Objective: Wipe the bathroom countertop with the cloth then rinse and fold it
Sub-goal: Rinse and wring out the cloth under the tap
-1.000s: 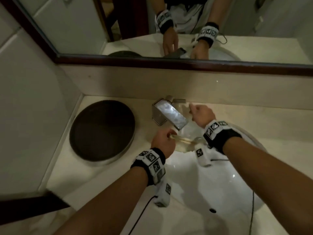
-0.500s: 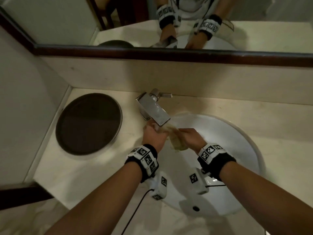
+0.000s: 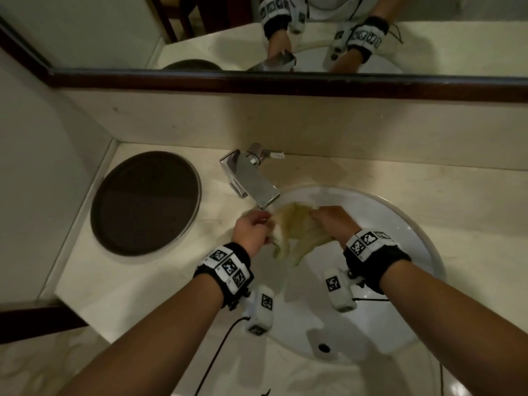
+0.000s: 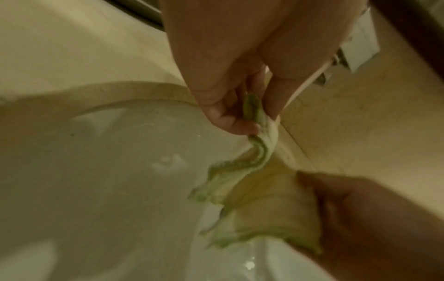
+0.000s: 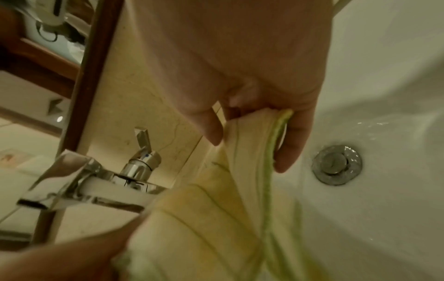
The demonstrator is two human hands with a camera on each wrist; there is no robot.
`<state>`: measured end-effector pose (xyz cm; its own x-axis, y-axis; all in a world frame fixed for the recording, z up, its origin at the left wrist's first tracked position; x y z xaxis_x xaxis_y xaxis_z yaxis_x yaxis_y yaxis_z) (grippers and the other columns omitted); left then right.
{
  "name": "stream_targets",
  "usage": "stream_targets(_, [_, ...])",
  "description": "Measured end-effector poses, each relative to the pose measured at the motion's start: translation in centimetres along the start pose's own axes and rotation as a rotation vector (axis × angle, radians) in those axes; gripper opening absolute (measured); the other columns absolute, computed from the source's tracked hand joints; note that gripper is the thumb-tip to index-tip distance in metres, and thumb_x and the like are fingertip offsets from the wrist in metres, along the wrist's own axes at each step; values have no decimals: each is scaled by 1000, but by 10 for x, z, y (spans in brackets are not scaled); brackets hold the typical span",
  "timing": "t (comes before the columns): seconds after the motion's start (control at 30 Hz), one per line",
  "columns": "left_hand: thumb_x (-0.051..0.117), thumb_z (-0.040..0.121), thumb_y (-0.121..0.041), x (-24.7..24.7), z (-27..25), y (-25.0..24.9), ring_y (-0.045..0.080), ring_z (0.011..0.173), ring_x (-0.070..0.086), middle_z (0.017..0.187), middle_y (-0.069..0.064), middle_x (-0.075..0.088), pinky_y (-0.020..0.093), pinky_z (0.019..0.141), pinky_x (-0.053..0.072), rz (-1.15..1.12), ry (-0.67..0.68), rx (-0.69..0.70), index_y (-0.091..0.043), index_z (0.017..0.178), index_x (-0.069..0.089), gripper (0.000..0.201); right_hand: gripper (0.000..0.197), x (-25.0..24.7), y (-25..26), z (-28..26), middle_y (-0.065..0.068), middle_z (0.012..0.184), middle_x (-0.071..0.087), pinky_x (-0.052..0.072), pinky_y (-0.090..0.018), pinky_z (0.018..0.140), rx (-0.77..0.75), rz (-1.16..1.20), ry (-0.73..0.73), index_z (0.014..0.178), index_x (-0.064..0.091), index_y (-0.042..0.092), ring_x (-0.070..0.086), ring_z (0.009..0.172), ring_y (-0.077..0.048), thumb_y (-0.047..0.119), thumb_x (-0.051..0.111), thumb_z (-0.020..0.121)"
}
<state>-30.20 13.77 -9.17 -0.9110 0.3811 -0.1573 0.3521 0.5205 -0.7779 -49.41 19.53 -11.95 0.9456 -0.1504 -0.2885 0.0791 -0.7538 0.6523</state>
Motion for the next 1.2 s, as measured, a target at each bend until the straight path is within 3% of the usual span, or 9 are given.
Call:
stream_targets(0.17, [57,90,6,7,3,-10,14,63,54,74,4,60,19,51,49,-310,-19,-77,-9,91,62,16,76,15,-5,-10,-4,133,55,48,-31,85,-115,-208,56,151,27,26,58,112,-25,26,66,87])
stream_targets(0.3, [57,90,4,14,1,-9,15,66,59,82,8,63,20,50,51,-462,-25,-125,-5,107,62,20,55,40,13,-25,1,124,62,47,-28,86,-377,-220,98,136,51,25,60,112,-18,27,70,84])
stream_targets(0.47, [52,89,9,9,0,-12,19,67,59,81,10,62,24,56,53,-529,12,-126,-4,107,64,25,45,50,21,-38,-4,116,69,51,-32,90,-247,146,324,134,57,18,66,105,-17,25,65,90])
stream_targets(0.6, [50,83,20,8,-8,-17,15,63,67,79,10,66,21,56,54,-532,126,-115,-6,97,65,33,26,43,35,-38,-2,91,75,57,-44,83,-473,-104,94,107,73,14,71,81,-15,25,70,84])
stream_targets(0.83, [58,78,22,3,-17,-30,13,71,67,84,7,69,17,57,53,-314,231,-75,-6,88,63,30,9,30,33,-41,2,72,73,57,-32,74,-375,-10,162,78,77,27,66,69,-12,23,73,84])
stream_targets(0.93, [60,78,21,2,-16,-28,15,77,67,95,9,69,18,56,51,-288,291,-116,-3,98,61,31,8,22,40,-49,-4,72,70,49,-15,62,-329,31,247,87,77,14,61,66,-8,15,69,87])
stream_targets(1.03, [60,78,20,1,-15,-26,14,76,67,100,12,67,16,55,50,-273,317,-137,-2,107,60,36,12,13,46,-52,3,60,64,42,-14,52,-305,-15,244,90,76,4,54,52,-3,13,68,88])
stream_targets(1.13, [60,80,17,-5,-12,-24,14,84,65,106,11,66,16,63,52,-123,351,-131,-3,119,59,43,12,-7,51,-48,2,68,70,46,-26,67,-334,-25,104,87,78,8,59,65,-13,16,69,87])
stream_targets(1.2, [63,82,9,-15,-6,-29,12,90,61,112,5,67,19,76,49,282,307,-5,-10,120,64,43,15,-12,55,-49,-7,84,73,47,-32,79,-361,-69,58,90,76,8,64,80,-19,20,67,89])
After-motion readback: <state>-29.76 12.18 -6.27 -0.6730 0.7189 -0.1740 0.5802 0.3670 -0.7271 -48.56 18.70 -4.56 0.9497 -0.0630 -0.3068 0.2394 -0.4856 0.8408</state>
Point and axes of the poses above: each hand's wrist, its own z-axis towards the middle knuckle, its own x-axis out of the palm, y = z × x, the point moved 7 cm from there along z, towards the middle knuckle
